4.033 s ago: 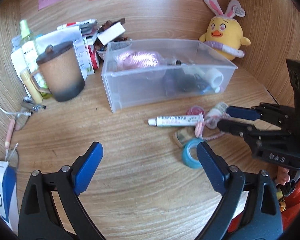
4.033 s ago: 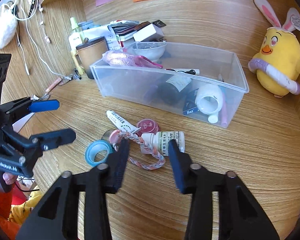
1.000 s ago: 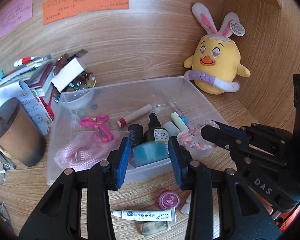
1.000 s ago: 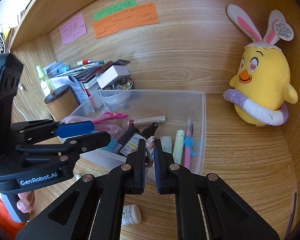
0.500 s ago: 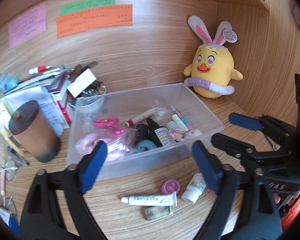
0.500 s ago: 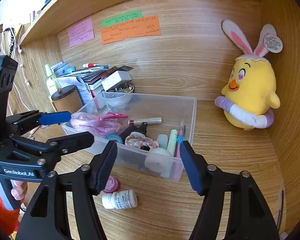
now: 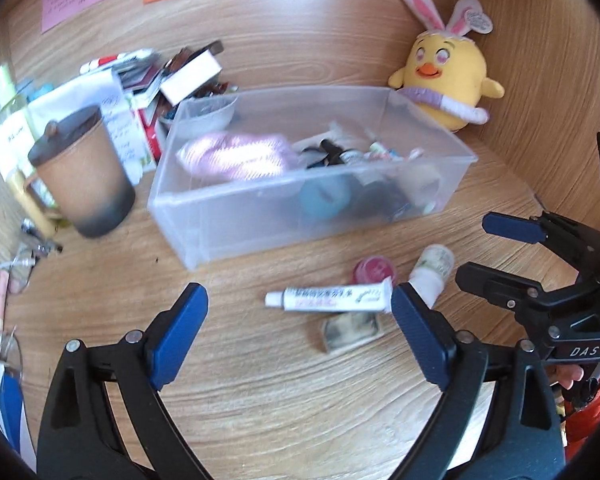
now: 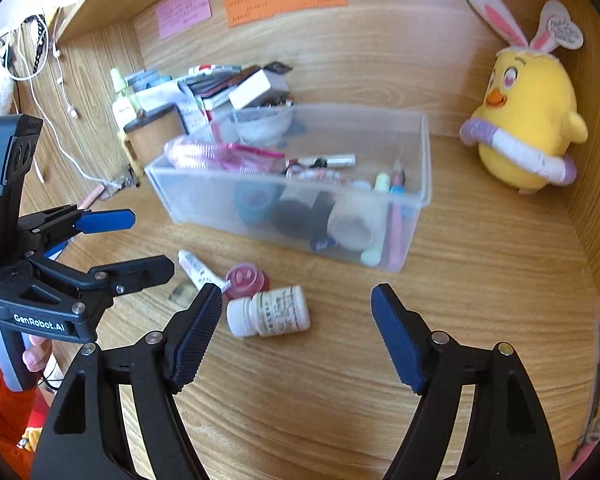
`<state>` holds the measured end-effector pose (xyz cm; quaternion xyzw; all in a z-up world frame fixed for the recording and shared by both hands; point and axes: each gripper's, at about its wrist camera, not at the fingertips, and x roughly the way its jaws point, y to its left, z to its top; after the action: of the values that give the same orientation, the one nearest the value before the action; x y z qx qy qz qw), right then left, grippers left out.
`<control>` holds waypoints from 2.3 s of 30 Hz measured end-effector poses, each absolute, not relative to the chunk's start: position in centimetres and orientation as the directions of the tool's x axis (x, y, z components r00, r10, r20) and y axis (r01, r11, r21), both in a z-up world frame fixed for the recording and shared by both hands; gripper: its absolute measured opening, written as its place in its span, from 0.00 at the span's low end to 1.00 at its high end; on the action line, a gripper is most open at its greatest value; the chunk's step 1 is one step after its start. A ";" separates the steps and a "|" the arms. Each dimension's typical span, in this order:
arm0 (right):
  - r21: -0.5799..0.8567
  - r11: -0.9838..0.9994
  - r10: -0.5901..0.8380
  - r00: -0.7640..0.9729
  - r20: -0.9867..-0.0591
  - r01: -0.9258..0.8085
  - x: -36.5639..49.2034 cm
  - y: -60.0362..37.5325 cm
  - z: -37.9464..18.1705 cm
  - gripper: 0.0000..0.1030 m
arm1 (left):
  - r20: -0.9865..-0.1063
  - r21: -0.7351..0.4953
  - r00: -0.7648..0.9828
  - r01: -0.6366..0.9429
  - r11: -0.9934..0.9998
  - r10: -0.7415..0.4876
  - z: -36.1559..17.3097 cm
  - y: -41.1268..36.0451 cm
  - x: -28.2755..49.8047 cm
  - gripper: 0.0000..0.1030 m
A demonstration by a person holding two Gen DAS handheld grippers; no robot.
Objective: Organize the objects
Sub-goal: 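Grasp the white medicine bottle with the right tool while the left tool grasps the small brown item, then carry the bottle and brown item into the clear box, opening both tools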
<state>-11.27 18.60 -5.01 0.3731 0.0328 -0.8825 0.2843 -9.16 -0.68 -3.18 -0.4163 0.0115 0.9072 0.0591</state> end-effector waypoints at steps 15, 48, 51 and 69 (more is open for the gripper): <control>0.051 -0.827 -0.411 -0.540 -0.734 0.560 -11.8 16.0 -7.0 0.67 | -0.798 -0.108 -0.579 -0.139 -0.984 0.169 -6.2 -0.4 -7.8 0.75; 0.199 -0.843 -0.503 -0.601 -0.621 0.500 -10.5 21.2 -4.6 0.46 | -0.802 -0.045 -0.582 -0.167 -0.985 0.135 -5.2 1.7 -6.9 0.42; 0.202 -0.843 -0.506 -0.607 -0.613 0.499 -10.5 21.2 -4.2 0.46 | -0.781 -0.041 -0.609 -0.170 -0.985 0.138 -4.1 1.8 -7.1 0.42; 0.131 -0.872 -0.466 -0.715 -0.521 0.472 -13.8 21.3 0.7 0.46 | -0.644 -0.063 -0.744 -0.185 -0.981 0.182 2.3 1.2 -11.2 0.42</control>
<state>-13.82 21.25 0.74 0.2796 0.0057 -0.9261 0.2532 -11.25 1.17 2.32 -0.3443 0.0027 0.9337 0.0983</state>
